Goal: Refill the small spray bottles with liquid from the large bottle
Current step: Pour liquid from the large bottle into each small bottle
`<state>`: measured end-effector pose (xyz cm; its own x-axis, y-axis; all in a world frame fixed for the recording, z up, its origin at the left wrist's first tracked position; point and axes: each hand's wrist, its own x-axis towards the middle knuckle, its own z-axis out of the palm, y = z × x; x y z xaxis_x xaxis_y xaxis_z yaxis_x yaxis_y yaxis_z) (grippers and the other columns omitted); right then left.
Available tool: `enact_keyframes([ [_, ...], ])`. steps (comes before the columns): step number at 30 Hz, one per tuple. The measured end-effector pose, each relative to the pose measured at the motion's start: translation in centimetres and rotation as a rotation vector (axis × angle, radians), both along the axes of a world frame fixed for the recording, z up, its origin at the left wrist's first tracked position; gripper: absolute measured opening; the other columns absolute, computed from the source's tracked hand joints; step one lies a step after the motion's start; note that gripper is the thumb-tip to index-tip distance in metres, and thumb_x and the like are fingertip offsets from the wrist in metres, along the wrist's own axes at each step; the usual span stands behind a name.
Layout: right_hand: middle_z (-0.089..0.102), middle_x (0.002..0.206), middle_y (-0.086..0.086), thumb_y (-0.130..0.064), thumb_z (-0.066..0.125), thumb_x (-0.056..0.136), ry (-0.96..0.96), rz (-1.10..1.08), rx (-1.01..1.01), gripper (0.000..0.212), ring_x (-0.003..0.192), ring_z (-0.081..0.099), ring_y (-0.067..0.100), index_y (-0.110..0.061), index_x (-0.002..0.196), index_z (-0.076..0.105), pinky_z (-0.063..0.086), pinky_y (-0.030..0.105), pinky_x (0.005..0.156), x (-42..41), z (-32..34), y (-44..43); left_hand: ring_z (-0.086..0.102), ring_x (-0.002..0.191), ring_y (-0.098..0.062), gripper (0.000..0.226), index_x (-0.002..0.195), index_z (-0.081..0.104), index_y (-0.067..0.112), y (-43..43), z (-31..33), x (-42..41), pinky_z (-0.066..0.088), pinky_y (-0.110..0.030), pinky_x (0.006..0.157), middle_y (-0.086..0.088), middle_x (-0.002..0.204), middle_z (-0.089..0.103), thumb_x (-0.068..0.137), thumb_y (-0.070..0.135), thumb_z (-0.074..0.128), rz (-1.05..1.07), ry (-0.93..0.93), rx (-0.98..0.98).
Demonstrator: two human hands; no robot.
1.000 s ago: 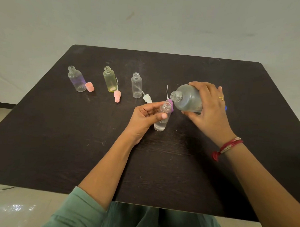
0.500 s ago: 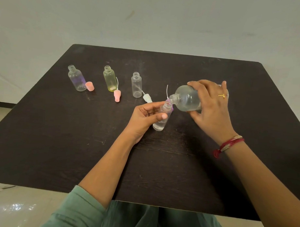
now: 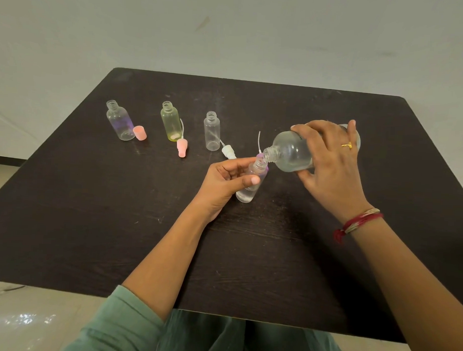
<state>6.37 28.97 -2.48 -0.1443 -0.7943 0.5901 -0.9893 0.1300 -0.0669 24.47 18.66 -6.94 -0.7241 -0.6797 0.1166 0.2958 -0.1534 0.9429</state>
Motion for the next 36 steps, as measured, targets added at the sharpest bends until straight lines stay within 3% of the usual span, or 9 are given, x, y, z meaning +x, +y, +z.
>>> enact_keyframes([
  [6, 0.052, 0.123, 0.006, -0.009, 0.073, 0.072, 0.000, 0.012, -0.008, 0.061, 0.119, 0.049, 0.028, -0.020, 0.127, 0.049, 0.005, 0.050, 0.116, 0.12, 0.14, -0.01, 0.068, 0.099, -0.009, 0.038, 0.099, 0.077, 0.025, -0.12, -0.19, 0.01, 0.050, -0.021, 0.087, 0.003, 0.098, 0.075, 0.069, 0.001, 0.077, -0.004, 0.007, 0.006],
  [12, 0.053, 0.123, 0.007, -0.009, 0.072, 0.072, 0.003, 0.017, -0.011, 0.060, 0.119, 0.049, 0.028, -0.020, 0.127, 0.050, 0.004, 0.050, 0.116, 0.14, 0.15, 0.07, 0.067, 0.101, -0.010, 0.037, 0.101, 0.076, 0.024, -0.09, -0.24, -0.02, 0.050, -0.022, 0.089, 0.003, 0.100, 0.075, 0.065, 0.016, 0.076, -0.007, 0.004, 0.017],
  [20, 0.052, 0.122, 0.007, -0.010, 0.075, 0.072, 0.021, 0.009, -0.021, 0.061, 0.119, 0.048, 0.027, -0.020, 0.127, 0.050, 0.005, 0.052, 0.116, -0.01, 0.18, 0.02, 0.066, 0.102, -0.008, 0.037, 0.101, 0.076, 0.027, -0.13, -0.21, 0.03, 0.049, -0.022, 0.091, 0.005, 0.101, 0.074, 0.067, 0.014, 0.076, -0.012, 0.006, 0.010],
  [25, 0.052, 0.122, 0.006, -0.010, 0.076, 0.072, 0.025, 0.007, -0.023, 0.061, 0.119, 0.048, 0.027, -0.020, 0.127, 0.050, 0.004, 0.049, 0.117, 0.01, 0.22, -0.01, 0.067, 0.100, -0.007, 0.038, 0.098, 0.077, 0.027, -0.13, -0.25, -0.02, 0.050, -0.021, 0.088, 0.005, 0.099, 0.075, 0.071, 0.001, 0.071, -0.006, 0.006, 0.009],
  [32, 0.052, 0.123, 0.008, -0.008, 0.076, 0.070, 0.016, 0.007, -0.014, 0.063, 0.119, 0.048, 0.028, -0.020, 0.127, 0.049, 0.004, 0.051, 0.116, 0.04, 0.24, 0.02, 0.066, 0.104, -0.012, 0.041, 0.108, 0.073, 0.019, -0.18, -0.24, 0.08, 0.049, -0.024, 0.091, 0.001, 0.104, 0.074, 0.067, 0.014, 0.075, -0.014, 0.003, 0.018],
  [36, 0.052, 0.123, 0.007, -0.009, 0.076, 0.071, 0.004, 0.016, -0.013, 0.063, 0.119, 0.048, 0.027, -0.020, 0.127, 0.049, 0.004, 0.051, 0.116, 0.03, 0.12, 0.03, 0.067, 0.103, -0.010, 0.038, 0.102, 0.076, 0.025, -0.14, -0.06, 0.11, 0.049, -0.022, 0.089, 0.002, 0.102, 0.075, 0.071, 0.003, 0.074, -0.008, -0.011, 0.013],
])
